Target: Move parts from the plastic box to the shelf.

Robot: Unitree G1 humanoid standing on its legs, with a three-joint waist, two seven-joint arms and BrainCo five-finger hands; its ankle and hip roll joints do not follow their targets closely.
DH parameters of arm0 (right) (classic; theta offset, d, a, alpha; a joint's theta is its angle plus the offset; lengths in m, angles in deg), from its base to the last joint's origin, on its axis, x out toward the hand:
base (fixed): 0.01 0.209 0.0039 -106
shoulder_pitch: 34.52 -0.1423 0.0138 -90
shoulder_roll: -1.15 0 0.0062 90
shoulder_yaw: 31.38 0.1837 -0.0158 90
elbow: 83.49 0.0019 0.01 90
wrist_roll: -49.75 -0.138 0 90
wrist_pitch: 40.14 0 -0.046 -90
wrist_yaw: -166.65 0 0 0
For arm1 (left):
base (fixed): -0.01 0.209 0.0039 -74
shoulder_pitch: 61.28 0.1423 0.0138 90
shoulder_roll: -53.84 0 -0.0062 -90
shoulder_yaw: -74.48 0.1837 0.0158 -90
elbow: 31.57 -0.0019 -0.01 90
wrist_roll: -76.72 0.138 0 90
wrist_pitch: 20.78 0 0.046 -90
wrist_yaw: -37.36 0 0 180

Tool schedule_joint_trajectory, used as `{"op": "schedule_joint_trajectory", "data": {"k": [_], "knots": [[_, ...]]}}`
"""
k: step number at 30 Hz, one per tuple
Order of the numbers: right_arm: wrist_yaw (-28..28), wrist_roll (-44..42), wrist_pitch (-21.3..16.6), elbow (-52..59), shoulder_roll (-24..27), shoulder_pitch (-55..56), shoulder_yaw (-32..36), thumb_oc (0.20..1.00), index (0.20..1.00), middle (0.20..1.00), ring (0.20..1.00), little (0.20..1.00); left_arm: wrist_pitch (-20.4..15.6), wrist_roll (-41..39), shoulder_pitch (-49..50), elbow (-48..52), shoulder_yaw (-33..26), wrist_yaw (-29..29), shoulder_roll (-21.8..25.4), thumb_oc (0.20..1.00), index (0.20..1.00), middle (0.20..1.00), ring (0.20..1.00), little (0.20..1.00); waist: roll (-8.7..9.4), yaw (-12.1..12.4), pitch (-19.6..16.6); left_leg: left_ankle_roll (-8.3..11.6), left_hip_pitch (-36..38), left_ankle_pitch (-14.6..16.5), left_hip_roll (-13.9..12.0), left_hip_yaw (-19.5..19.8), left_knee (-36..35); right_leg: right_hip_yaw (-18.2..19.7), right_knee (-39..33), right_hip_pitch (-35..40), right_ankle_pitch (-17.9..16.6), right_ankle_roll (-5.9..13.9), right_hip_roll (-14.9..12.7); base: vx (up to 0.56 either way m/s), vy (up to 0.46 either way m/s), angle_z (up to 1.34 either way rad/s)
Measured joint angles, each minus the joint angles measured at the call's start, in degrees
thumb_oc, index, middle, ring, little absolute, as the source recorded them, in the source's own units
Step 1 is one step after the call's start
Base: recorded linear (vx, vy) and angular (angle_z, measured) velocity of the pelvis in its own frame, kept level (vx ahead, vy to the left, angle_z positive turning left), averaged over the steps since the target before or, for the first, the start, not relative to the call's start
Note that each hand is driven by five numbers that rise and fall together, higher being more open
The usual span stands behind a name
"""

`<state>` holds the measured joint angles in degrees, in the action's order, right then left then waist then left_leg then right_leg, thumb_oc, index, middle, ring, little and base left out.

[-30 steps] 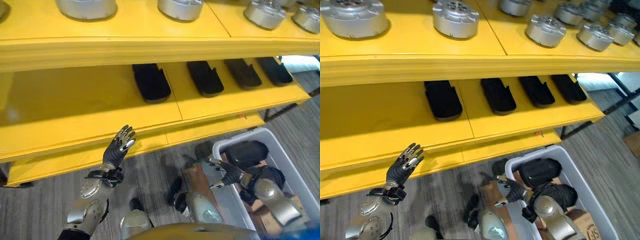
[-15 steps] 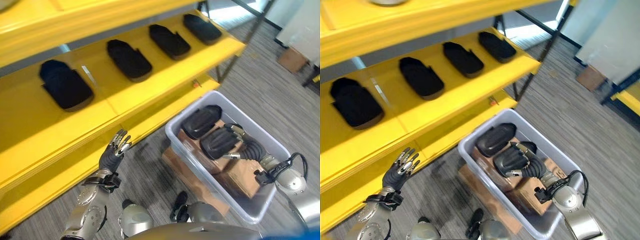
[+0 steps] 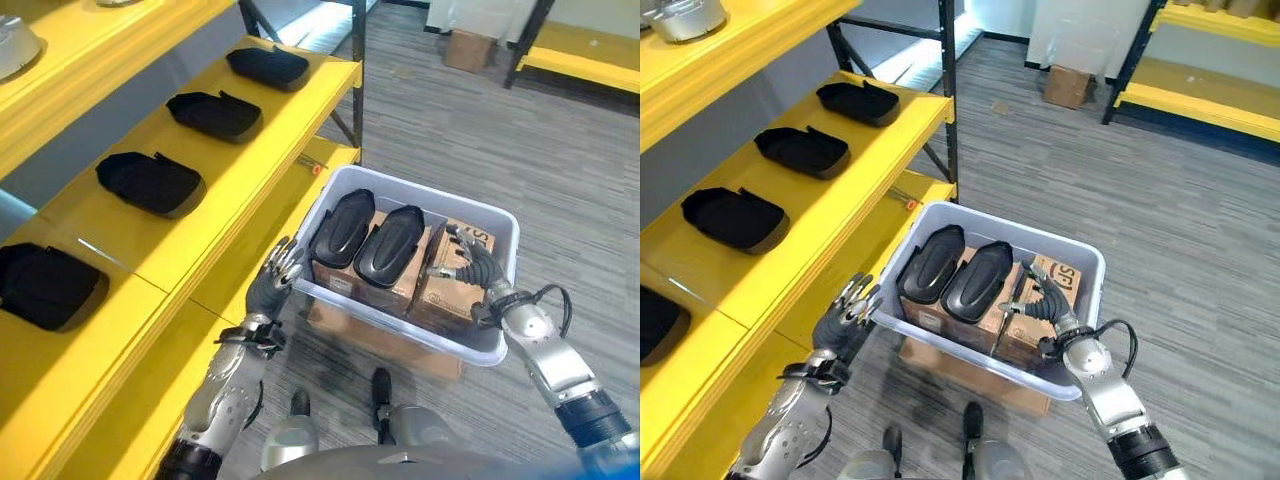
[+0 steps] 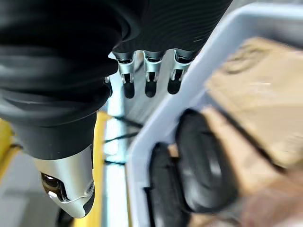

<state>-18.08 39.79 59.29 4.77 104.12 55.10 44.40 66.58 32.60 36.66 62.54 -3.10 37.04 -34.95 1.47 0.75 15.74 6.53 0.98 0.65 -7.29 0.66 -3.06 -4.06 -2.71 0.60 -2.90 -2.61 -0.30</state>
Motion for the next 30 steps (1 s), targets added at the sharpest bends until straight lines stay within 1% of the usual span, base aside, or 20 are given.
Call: {"op": "schedule_joint_trajectory", "data": {"k": [1,2,3,4,5,6,7,8,9,10,12,13,15,18,20,21,24,25,28,30], "knots": [[-0.3,-0.1,0.2,-0.4,-0.2,0.7,0.1,1.0,1.0,1.0,1.0,1.0,0.0,0.3,0.7,-0.5,0.0,0.0,0.1,1.0,1.0,1.0,1.0,1.0,-0.15,0.3,-0.1,-0.36,-1.3,-0.2,0.0,0.0,1.0,0.2,0.7,-0.4,0.1,0.09,-0.5,0.05,0.23,-0.8],[-0.5,-0.6,0.7,-0.6,-0.3,0.9,0.1,1.0,1.0,1.0,1.0,1.0,0.0,0.6,0.9,-2.2,0.3,0.0,0.1,1.0,1.0,1.0,1.0,1.0,-0.13,0.3,0.0,-1.15,-2.1,0.2,0.3,-1.9,3.4,0.1,1.0,-0.6,0.1,0.09,-1.3,0.05,0.186,-1.01],[-0.8,-1.4,1.4,0.1,-0.2,0.9,0.1,1.0,1.0,1.0,1.0,1.0,0.1,1.1,0.9,-4.2,1.0,0.0,0.1,1.0,1.0,1.0,1.0,1.0,-0.65,0.1,-0.3,-2.97,-2.0,1.5,0.3,-4.7,5.4,-0.4,0.9,-0.5,0.0,0.43,-2.1,0.05,0.151,-1.05],[-1.2,-2.4,1.5,1.3,-0.3,1.1,0.2,1.0,1.0,1.0,1.0,1.0,0.1,1.1,1.0,-5.6,1.1,0.0,0.1,1.0,1.0,1.0,1.0,1.0,-1.33,0.0,-0.5,-3.42,-2.1,0.3,0.4,-6.4,5.0,-1.4,0.5,-0.1,0.1,2.46,-3.2,0.05,0.092,-0.97],[-1.4,-3.2,1.6,2.1,-1.1,2.1,0.9,1.0,1.0,1.0,1.0,1.0,-0.1,1.1,1.4,-5.9,1.1,0.0,0.1,1.0,1.0,1.0,1.0,1.0,-1.39,-0.6,-0.7,-4.38,-1.5,-0.7,0.5,-8.3,3.6,-3.5,1.6,-0.5,0.1,4.18,-4.7,0.06,0.06,-0.58],[-1.6,-4.1,2.1,2.3,-2.0,3.2,0.9,1.0,1.0,1.0,1.0,1.0,-0.3,1.1,1.4,-5.3,1.0,0.1,0.7,1.0,1.0,1.0,1.0,1.0,-0.72,-1.2,-1.2,-4.61,-0.6,-1.2,1.4,-8.7,1.4,-4.9,2.5,0.3,0.2,4.48,-6.6,0.07,0.024,-0.29],[-1.6,-4.5,2.1,2.7,-2.4,4.3,0.8,1.0,1.0,1.0,1.0,1.0,-0.5,1.2,2.0,-4.6,1.1,0.5,2.1,1.0,1.0,1.0,1.0,1.0,0.31,-1.3,-1.9,-5.08,0.0,-2.7,2.5,-9.8,-0.2,-4.9,2.5,1.7,0.3,4.8,-8.7,0.07,0.002,-0.11],[-1.5,-4.6,2.3,2.4,-3.5,4.7,0.8,1.0,1.0,1.0,1.0,1.0,-0.5,1.5,2.7,-4.2,0.6,0.5,3.5,1.0,1.0,1.0,1.0,1.0,1.03,-1.2,-2.3,-5.75,0.4,-4.4,3.5,-10.5,-1.0,-5.3,1.9,2.9,0.0,5.91,-10.7,0.06,-0.01,-0.3],[-1.1,-4.8,2.7,1.7,-5.7,4.6,0.7,1.0,1.0,1.0,1.0,1.0,-0.5,2.0,3.5,-4.1,-0.3,0.5,5.0,1.0,1.0,1.0,1.0,1.0,2.39,-0.7,-3.0,-6.02,1.5,-4.8,4.5,-11.6,-2.3,-6.5,0.6,4.4,0.1,8.17,-12.4,0.05,-0.043,-0.41],[-0.7,-5.1,2.7,1.1,-7.1,4.1,0.0,1.0,1.0,1.0,1.0,1.0,-0.5,2.2,3.7,-4.2,-0.8,0.5,6.1,1.0,1.0,1.0,1.0,1.0,2.9,-0.3,-3.0,-6.21,2.0,-5.2,4.6,-12.4,-2.3,-8.0,-0.3,5.2,-0.7,10.08,-12.9,0.05,-0.062,-0.4],[-0.5,-5.0,2.7,-1.6,-8.4,2.5,-1.1,1.0,1.0,1.0,1.0,1.0,-0.5,2.3,3.6,-4.2,-1.9,0.5,6.9,1.0,1.0,1.0,1.0,1.0,3.06,0.0,-2.9,-5.97,3.2,-5.1,4.3,-14.4,-2.3,-11.1,-0.7,6.3,-0.9,11.28,-12.9,0.05,-0.068,-0.33],[-0.4,-4.9,2.7,-3.2,-8.2,1.2,-1.7,1.0,1.0,1.0,1.0,1.0,-0.5,2.3,3.7,-4.1,-1.8,0.6,6.8,1.0,1.0,1.0,1.0,1.0,2.77,0.5,-2.7,-5.67,3.8,-4.9,4.1,-15.2,-2.3,-12.0,-1.1,6.4,-0.8,11.23,-12.7,0.05,-0.069,-0.39],[-0.7,-4.2,2.6,-4.6,-7.9,-0.5,-1.6,1.0,1.0,1.0,1.0,1.0,-0.5,2.3,4.0,-4.1,-1.6,0.7,5.9,1.0,1.0,1.0,1.0,1.0,1.9,0.3,-2.4,-5.18,4.1,-4.6,3.7,-15.8,-2.6,-12.1,-2.1,6.9,-0.8,11.13,-12.2,0.03,-0.089,-0.24],[-2.9,2.7,1.8,-6.3,-7.3,-2.2,-1.6,1.0,1.0,1.0,1.0,1.0,-0.3,2.5,3.9,-3.8,-1.1,0.7,5.7,1.0,1.0,1.0,1.0,1.0,1.32,0.4,-2.1,-4.31,4.0,-4.9,2.1,-16.0,-2.5,-11.9,-2.5,6.8,-0.7,10.72,-10.6,0.01,-0.093,-0.07],[-5.7,9.7,-0.1,-6.2,-5.5,-3.4,-1.8,1.0,1.0,1.0,1.0,1.0,0.0,2.4,3.8,-3.7,-1.1,0.7,5.7,1.0,1.0,1.0,1.0,1.0,0.8,0.9,-1.6,-3.95,3.7,-5.0,1.4,-16.1,-2.3,-11.9,-2.5,6.3,-0.5,10.27,-9.9,-0.03,-0.089,-0.05],[-8.4,14.6,-1.4,-5.7,-3.2,-5.5,-1.7,1.0,1.0,1.0,1.0,1.0,0.1,2.3,3.6,-3.6,-0.6,0.6,5.7,1.0,1.0,1.0,1.0,1.0,-0.18,1.3,-0.9,-3.74,2.8,-5.2,1.1,-16.1,-2.3,-11.8,-2.5,5.4,-0.6,10.13,-9.6,-0.09,-0.078,-0.06],[-11.8,19.2,-2.3,-4.0,-0.7,-9.9,-1.4,1.0,1.0,1.0,1.0,1.0,0.2,1.9,2.2,-3.4,0.4,0.6,5.7,1.0,1.0,1.0,1.0,1.0,-1.94,1.9,0.8,-3.86,0.4,-6.0,1.1,-16.3,-2.3,-11.6,-2.5,2.8,-1.4,9.35,-9.5,-0.09,-0.041,-0.05],[-12.2,20.0,-2.3,-4.0,-0.8,-13.1,-1.6,1.0,1.0,1.0,1.0,1.0,0.5,1.7,1.1,-3.3,0.8,0.7,5.8,1.0,1.0,1.0,1.0,1.0,-3.05,2.0,2.2,-3.96,-0.4,-6.3,1.1,-16.6,-2.3,-11.4,-2.5,1.9,-1.8,9.36,-9.5,-0.04,-0.038,-0.06],[-14.2,14.5,-1.0,-4.0,-2.1,-15.1,-1.4,1.0,1.0,1.0,1.0,1.0,1.1,0.2,0.0,-1.4,0.9,0.8,5.7,1.0,1.0,1.0,1.0,1.0,-4.07,2.3,4.3,-3.96,-0.5,-6.3,1.1,-17.2,-2.3,-11.0,-2.5,1.5,-1.8,9.36,-9.6,0.0,-0.018,-0.08],[-17.3,7.8,-0.3,-6.6,-5.2,-14.4,1.6,1.0,1.0,1.0,1.0,1.0,2.1,-0.3,-1.8,-0.7,0.9,1.3,5.7,1.0,1.0,1.0,1.0,1.0,-4.93,1.7,6.3,-3.96,-1.1,-6.0,1.2,-17.7,-2.3,-10.5,-2.5,0.2,-1.8,9.39,-9.7,0.0,-0.009,-0.15]]}}
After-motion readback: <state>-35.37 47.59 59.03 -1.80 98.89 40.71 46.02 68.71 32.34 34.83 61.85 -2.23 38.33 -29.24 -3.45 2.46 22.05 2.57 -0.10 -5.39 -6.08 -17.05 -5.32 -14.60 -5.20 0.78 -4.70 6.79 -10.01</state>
